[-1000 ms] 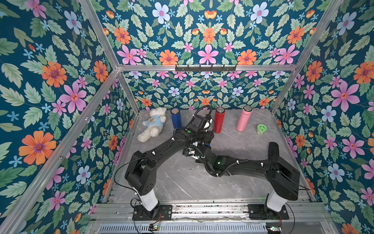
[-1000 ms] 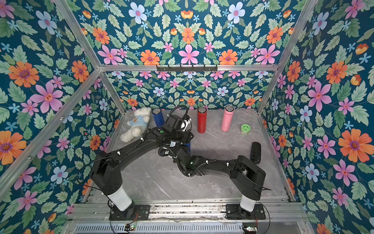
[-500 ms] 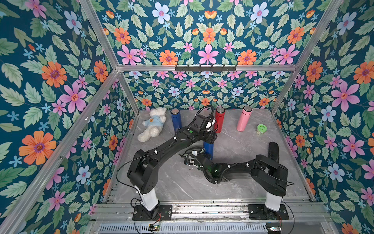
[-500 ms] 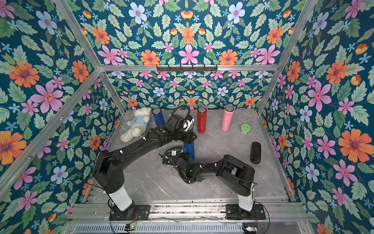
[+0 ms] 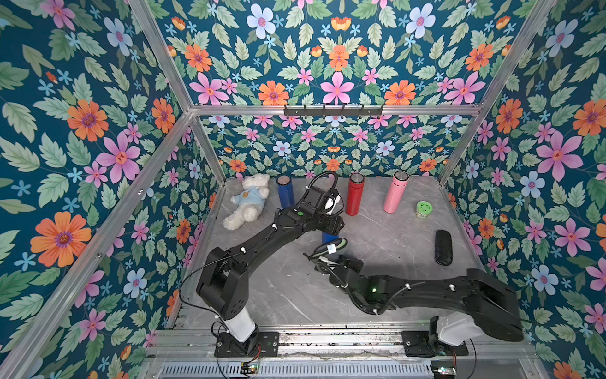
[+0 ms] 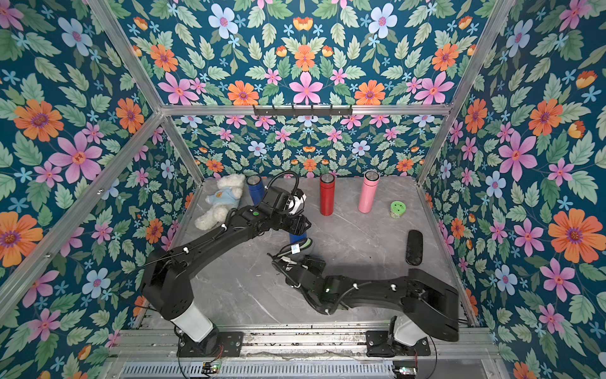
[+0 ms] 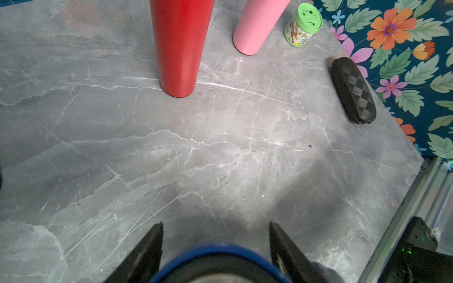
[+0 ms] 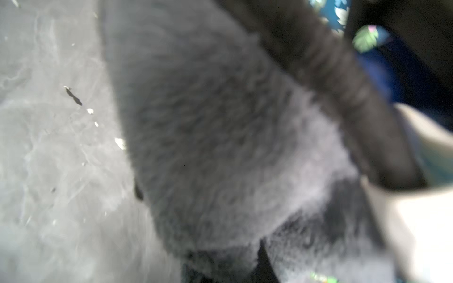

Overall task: Wipe the surface of the thermos
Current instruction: Wipe the dirt from the surface of the thermos.

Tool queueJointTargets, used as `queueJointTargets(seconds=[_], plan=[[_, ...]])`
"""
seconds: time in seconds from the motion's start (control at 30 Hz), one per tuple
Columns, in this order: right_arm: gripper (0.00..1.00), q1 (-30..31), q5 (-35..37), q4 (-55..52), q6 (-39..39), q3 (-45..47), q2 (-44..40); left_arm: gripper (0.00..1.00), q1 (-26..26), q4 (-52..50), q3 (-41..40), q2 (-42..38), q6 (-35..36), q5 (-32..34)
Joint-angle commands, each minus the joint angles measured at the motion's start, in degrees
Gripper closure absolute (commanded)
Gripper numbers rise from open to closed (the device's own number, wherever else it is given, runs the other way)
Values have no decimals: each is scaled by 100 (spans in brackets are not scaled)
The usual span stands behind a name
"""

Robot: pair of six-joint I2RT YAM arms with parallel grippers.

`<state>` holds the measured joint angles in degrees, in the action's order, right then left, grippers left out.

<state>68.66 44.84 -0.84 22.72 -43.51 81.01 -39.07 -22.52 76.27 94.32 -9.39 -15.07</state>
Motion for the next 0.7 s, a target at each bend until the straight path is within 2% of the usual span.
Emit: queueJointTargets(seconds=[0.0, 0.17, 0.33, 0.43, 0.57, 0.67], plan=[[100, 15, -213, -1292, -1471, 206, -747, 100, -4, 291, -595, -233, 462, -250], [100, -314, -1118, -2026, -2337, 299, -2023, 100, -3, 1974, -1747, -821, 887, -737], [100, -1708, -3337, -2340, -3082, 132, -2827, 100, -27, 3855, -2953, -1371, 1592, -1460], [100, -2550, -4554, -2329, -3441, -133, -2776, 100, -52, 4889, -3464, -1459, 1844, -1931], [100, -3001, -5283, -2318, -3634, -703, -2227, 100, -79, 6476, -4146, -1410, 2093, -2483], [100, -3283, -5788, -2085, -3773, -1025, -1836, 100, -71, 7218, -4382, -1247, 2131, -2780]])
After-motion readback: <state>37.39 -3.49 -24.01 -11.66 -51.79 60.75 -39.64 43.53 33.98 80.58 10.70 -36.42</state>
